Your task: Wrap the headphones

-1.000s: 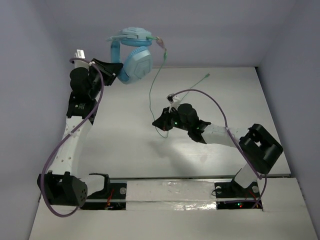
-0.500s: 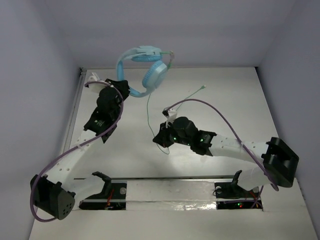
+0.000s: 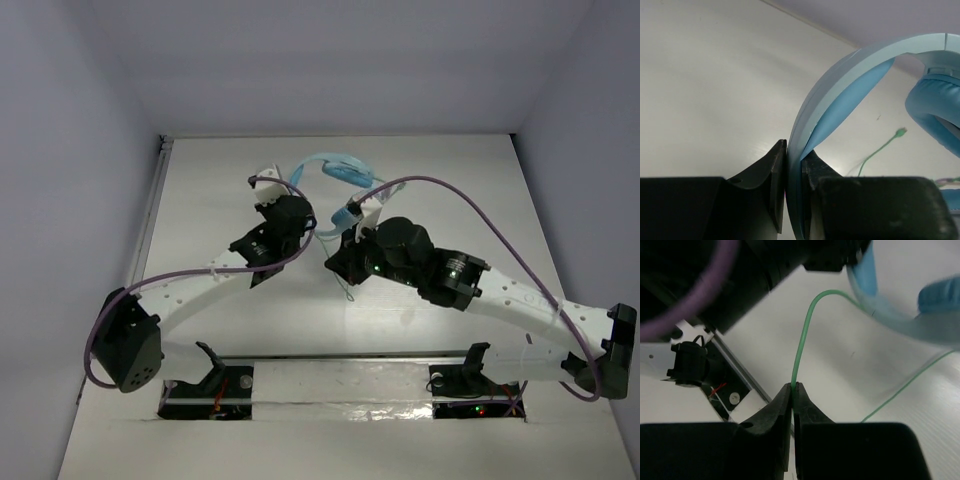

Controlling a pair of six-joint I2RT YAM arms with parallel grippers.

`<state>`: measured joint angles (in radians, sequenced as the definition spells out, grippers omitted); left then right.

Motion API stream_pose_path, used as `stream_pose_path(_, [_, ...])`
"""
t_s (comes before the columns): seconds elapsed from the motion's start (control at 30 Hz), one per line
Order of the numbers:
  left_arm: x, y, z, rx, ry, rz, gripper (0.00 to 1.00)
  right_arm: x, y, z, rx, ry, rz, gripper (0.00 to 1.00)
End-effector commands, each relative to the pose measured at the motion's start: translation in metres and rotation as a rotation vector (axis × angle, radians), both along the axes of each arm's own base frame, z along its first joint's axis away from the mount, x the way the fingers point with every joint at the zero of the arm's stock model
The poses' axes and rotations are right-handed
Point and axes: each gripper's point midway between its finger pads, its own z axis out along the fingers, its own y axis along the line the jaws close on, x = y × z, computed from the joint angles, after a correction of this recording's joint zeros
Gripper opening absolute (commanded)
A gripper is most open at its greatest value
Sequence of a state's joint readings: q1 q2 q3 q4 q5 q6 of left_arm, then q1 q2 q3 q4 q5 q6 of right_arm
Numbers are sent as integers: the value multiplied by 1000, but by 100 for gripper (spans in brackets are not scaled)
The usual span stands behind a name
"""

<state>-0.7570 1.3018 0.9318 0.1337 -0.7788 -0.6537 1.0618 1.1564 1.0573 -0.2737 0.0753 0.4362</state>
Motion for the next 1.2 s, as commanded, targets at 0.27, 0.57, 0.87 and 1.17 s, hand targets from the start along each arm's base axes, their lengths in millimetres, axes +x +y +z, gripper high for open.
stream_pose_path(0.27, [-25,-19,-5,182,44,-89,0,46,-45,54,-217,-199,-238,0])
stream_pose_path(0.57, [-51,-27,2,135,49,-253,0,74,-77,43,-307,-234,-405,0])
stream_pose_path(0.87, [-62,-36,-20,247,149,-381,0,99,-110,77,-311,-324,-572,0])
stream_pose_path(1.17, [-75,-46,-6,214,126,-488,0,122,-113,54,-398,-319,-588,0])
